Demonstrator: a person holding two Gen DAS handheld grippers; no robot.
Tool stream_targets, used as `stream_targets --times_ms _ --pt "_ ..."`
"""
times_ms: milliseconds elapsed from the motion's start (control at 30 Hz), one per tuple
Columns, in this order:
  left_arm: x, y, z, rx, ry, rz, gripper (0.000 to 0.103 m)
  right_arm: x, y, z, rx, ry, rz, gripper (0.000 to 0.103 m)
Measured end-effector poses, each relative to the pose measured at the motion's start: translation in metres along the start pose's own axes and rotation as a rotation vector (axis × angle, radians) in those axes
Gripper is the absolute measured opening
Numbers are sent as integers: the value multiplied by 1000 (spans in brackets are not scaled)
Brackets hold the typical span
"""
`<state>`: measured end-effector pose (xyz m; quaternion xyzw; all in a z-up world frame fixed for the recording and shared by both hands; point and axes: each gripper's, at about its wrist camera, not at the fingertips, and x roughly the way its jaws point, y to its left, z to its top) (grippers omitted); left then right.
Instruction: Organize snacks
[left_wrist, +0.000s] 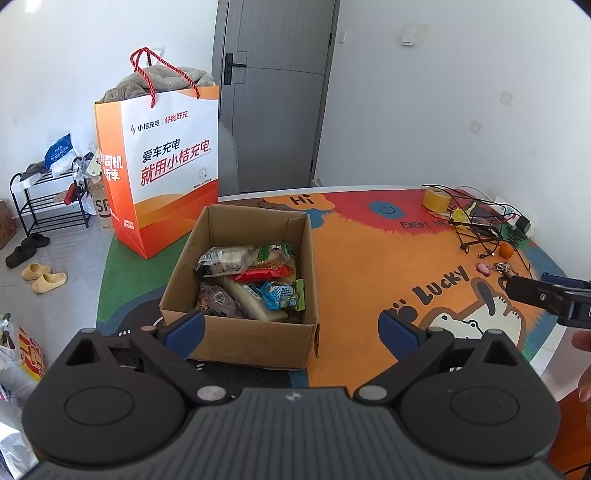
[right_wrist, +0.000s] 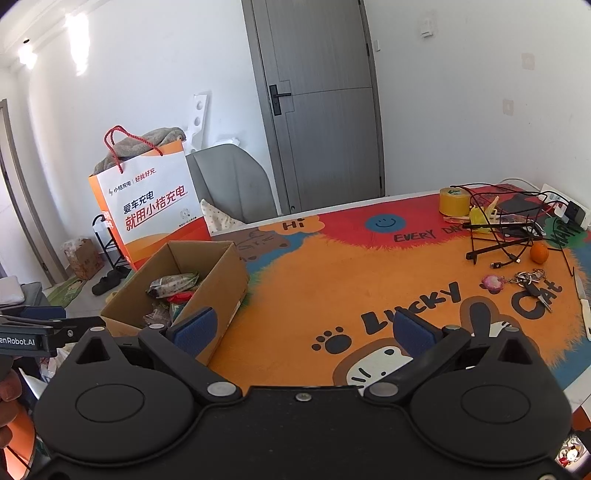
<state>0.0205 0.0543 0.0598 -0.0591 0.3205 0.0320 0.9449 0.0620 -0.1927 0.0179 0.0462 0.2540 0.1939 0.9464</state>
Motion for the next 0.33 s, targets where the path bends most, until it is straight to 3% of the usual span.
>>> stream_targets --times_ms 333 --pt "-4 -2 0 7 -17 -1 100 -3 0 1 -7 -7 -2 103"
